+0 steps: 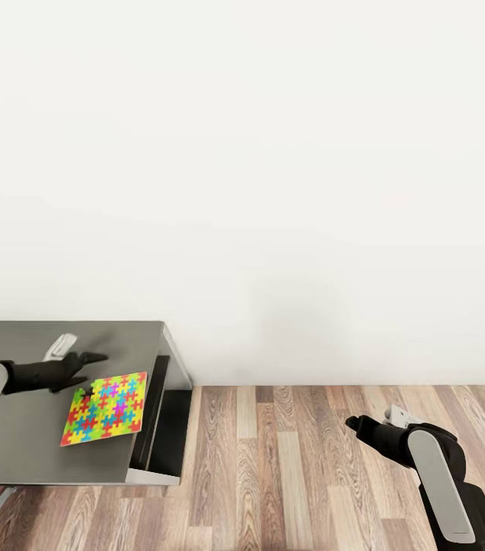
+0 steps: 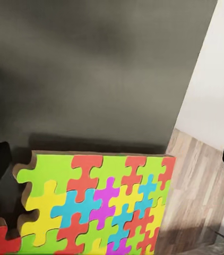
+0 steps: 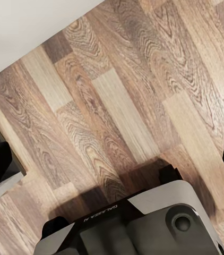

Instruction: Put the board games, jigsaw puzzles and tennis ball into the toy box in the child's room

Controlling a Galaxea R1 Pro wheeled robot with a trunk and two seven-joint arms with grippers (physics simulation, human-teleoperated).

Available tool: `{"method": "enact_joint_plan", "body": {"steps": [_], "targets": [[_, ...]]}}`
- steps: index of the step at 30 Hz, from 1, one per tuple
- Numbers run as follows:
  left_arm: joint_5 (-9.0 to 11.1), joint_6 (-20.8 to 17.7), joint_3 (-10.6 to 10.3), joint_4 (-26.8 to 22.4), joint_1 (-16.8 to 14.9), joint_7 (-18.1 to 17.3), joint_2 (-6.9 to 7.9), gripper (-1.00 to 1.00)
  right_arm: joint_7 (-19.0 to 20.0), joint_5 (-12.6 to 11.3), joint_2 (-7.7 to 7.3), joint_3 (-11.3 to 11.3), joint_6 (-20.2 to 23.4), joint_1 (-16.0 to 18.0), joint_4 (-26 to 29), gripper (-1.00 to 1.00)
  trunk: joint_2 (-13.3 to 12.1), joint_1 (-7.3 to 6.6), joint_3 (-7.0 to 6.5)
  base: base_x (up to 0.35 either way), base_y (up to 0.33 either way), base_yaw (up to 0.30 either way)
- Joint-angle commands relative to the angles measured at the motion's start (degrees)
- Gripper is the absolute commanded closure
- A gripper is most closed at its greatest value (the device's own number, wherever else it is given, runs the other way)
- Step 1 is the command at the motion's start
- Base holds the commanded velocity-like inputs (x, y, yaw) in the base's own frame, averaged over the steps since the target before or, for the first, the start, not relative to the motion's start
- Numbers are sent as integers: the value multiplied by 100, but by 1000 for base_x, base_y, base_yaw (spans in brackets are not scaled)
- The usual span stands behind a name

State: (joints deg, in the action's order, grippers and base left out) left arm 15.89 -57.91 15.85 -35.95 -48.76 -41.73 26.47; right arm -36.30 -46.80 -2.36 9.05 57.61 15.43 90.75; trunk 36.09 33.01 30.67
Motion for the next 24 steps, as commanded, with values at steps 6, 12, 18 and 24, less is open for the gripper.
{"method": "enact_joint_plan", "body": {"steps": [6,12,18,24], "targets": [[-39,-19,12,-7,-2,-541,140,-100,-60,-61,-1,1,14,4,4,-100,6,2,6,0,0,0],[-39,-19,4,-8,-2,-902,313,-100,-58,-59,-1,1,14,4,2,-100,6,2,6,0,0,0],[-34,-19,4,-8,-2,-1019,394,-100,-60,-58,5,1,14,4,-17,-100,6,2,6,0,0,0],[-21,-19,5,-8,0,-1113,460,-100,-57,-58,7,1,14,4,-28,-100,6,2,6,0,0,0]]}}
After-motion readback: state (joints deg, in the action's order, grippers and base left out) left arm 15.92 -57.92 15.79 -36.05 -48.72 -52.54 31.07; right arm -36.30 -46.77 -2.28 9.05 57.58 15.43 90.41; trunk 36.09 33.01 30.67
